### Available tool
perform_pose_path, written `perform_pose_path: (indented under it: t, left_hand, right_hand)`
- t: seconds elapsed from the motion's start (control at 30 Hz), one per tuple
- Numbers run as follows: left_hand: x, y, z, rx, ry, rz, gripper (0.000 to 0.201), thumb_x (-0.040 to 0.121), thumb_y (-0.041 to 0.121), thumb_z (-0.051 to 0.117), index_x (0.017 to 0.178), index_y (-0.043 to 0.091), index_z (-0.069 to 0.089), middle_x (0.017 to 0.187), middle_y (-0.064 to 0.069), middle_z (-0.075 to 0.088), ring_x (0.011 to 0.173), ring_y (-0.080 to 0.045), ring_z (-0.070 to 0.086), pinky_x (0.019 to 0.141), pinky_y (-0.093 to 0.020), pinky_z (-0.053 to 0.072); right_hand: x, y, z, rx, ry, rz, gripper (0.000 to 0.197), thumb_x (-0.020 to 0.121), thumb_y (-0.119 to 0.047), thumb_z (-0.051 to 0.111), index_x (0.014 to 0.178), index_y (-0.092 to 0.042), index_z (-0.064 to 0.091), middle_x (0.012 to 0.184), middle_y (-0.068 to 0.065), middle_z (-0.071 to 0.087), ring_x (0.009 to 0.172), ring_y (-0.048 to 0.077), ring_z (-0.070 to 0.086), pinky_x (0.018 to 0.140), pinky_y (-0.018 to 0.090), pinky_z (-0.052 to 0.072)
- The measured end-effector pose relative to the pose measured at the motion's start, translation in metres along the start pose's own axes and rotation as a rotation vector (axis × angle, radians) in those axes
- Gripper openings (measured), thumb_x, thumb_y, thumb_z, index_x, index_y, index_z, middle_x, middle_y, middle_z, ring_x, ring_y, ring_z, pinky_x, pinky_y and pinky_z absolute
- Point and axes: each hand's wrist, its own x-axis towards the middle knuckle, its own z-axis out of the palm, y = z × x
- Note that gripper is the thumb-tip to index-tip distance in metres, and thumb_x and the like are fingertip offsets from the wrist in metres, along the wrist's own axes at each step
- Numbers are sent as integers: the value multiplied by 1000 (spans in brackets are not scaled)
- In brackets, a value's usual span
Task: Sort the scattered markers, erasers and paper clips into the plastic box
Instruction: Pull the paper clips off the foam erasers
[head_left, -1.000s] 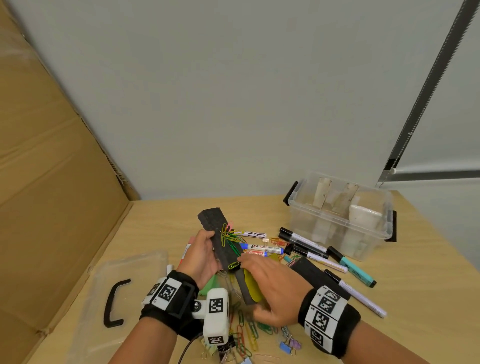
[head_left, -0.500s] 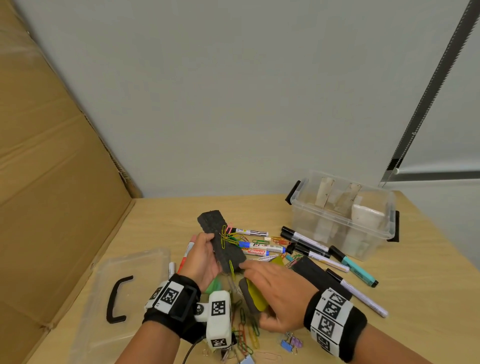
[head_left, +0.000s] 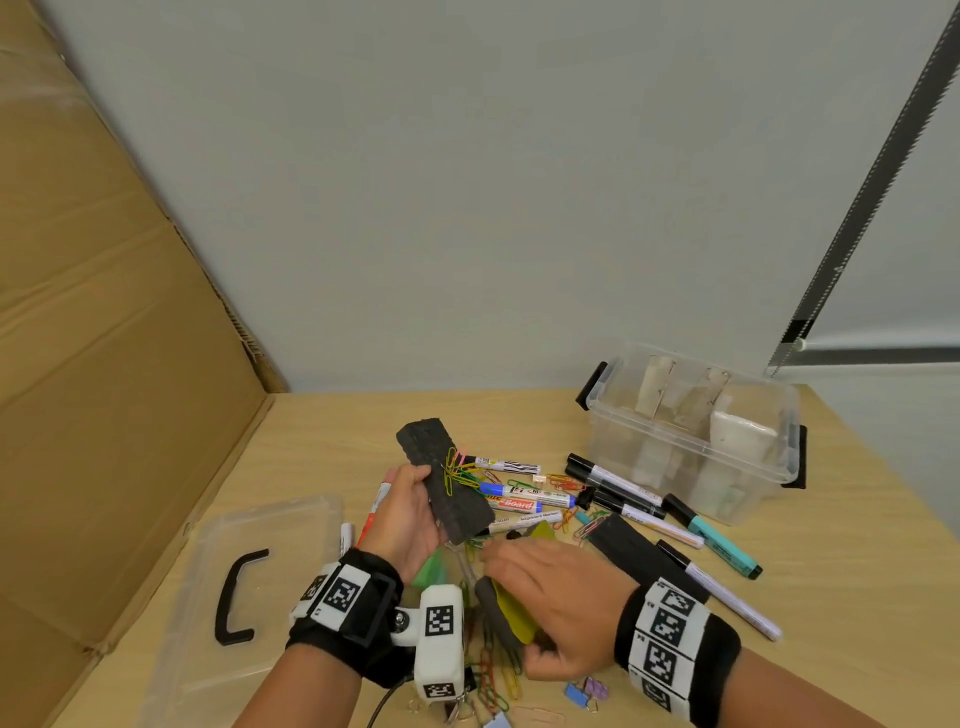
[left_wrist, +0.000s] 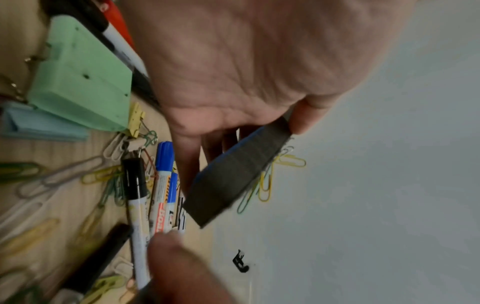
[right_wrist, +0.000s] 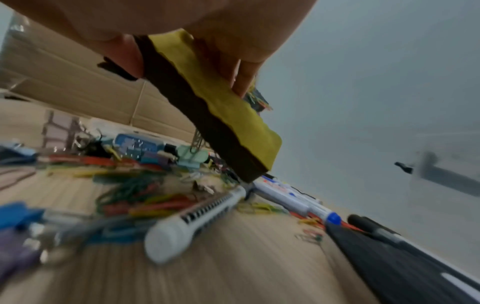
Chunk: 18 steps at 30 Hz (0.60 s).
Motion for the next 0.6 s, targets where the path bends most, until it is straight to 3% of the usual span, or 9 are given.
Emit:
perform_pose_path:
  t: [0.1,0.17,0.3,0.43,0.6]
  left_hand:
    - [-1,-2,-3,-11,2,-5,49,97,31,26,137,9,43,133,-18,56,125,-33,51,99,-48,46]
    - [-3,-3,-2,-3,-21,-4,49,96,30,27,135,6,46,129,-20,58,122,-34,53,100,-49,44]
    - [-9,-3,5,13,-61,-15,50,96,31,25,129,4,52,115,-18,65,102,-27,62,89,-42,48]
    - [-9,2,4,-70,-60,7,51,95,32,26,132,7,51,131,-20,57,116,-31,54,103,-44,41]
    - [-12,6,-1,-73,-55,7,51,96,36,24,128,10,55,128,-19,60,119,-32,55,102,-48,42]
  right_hand:
    - [-2,6,-8,33,19,66,68,72,-43,56,129,-11,37,120,6,51,105,19,50,94,32,45]
    - [1,10,-16,31,77,103,70,73,-43,57,132,-10,37,129,7,50,115,19,50,101,32,43]
    - [18,9,-23,17,173,145,72,73,-44,55,132,-8,34,147,12,36,135,21,36,112,31,31]
    - [21,4,-10,20,130,160,71,73,-45,56,130,-9,36,150,10,31,136,21,34,110,30,31]
    - [9,4,-5,8,70,152,73,73,-47,52,133,-10,33,144,10,40,131,22,40,112,31,30]
